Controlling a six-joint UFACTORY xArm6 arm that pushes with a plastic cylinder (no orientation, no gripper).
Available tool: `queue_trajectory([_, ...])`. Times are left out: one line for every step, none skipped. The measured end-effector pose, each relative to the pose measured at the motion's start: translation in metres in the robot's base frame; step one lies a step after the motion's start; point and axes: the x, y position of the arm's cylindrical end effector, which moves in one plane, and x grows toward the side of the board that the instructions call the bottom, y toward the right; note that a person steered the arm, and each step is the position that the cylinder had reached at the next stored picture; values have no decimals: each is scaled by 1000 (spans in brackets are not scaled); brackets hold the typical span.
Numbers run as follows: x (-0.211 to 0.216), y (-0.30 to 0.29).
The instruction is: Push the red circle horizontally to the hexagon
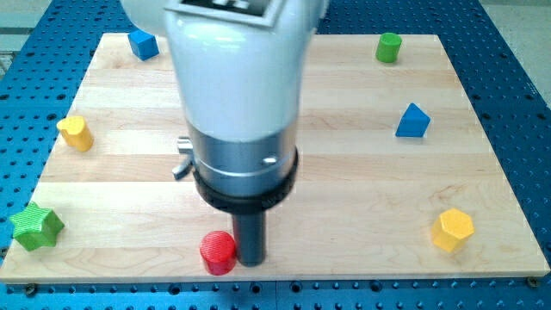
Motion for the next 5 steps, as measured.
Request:
queue_trajectory([-29,0])
queue_trajectory([-21,60])
queue_trajectory([22,61])
queue_trajectory([22,54])
queue_trajectory([22,35])
